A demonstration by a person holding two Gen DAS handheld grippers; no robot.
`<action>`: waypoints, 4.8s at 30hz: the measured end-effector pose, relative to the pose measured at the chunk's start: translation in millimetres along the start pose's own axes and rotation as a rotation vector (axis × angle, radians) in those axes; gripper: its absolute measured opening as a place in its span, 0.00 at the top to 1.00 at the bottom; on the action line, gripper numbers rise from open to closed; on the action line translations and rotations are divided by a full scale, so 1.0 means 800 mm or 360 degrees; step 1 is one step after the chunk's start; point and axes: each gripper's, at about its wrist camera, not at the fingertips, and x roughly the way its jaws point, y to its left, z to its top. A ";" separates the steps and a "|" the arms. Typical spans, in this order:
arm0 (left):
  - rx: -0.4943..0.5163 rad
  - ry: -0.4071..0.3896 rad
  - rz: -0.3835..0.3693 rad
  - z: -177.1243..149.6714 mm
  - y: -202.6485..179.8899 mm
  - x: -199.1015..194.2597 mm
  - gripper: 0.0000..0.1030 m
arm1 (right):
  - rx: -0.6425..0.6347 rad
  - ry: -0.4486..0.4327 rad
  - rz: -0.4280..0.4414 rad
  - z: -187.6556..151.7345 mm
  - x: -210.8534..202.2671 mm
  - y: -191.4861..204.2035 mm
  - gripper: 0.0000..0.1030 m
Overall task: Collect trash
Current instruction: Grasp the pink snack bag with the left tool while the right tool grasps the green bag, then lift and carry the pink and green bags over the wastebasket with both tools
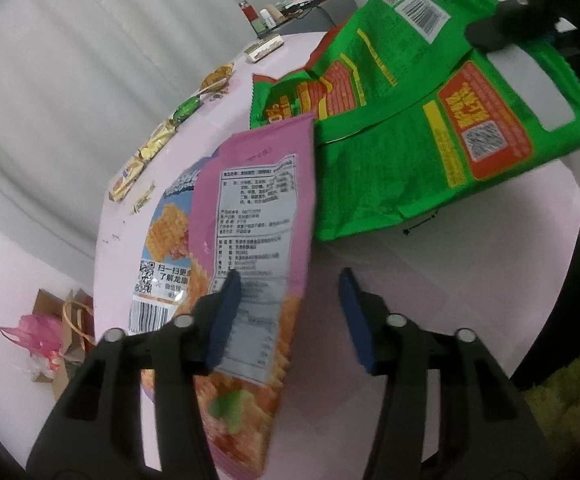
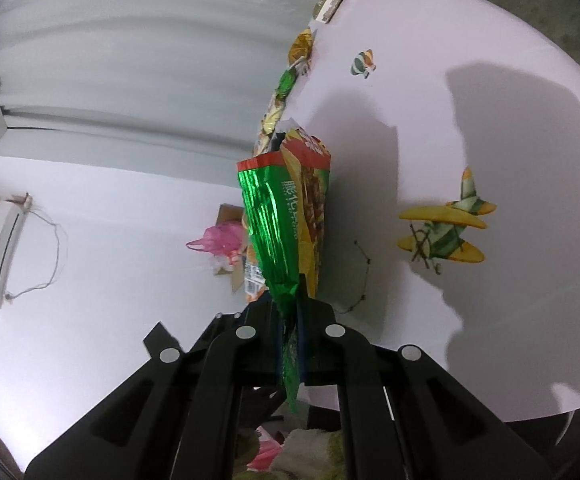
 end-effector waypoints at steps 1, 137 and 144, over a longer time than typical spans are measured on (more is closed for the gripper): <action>-0.0020 0.0008 -0.0008 -0.001 0.002 0.000 0.68 | -0.0004 0.0004 0.0006 -0.001 -0.002 0.001 0.95; 0.0003 -0.0519 -0.0972 0.364 -0.191 -0.023 1.00 | 0.0175 -0.1058 -0.1435 0.093 -0.352 -0.260 0.95; -0.0090 -0.0305 -0.1086 0.390 -0.210 0.043 1.00 | 0.0093 -0.0946 -0.1641 0.156 -0.308 -0.330 0.94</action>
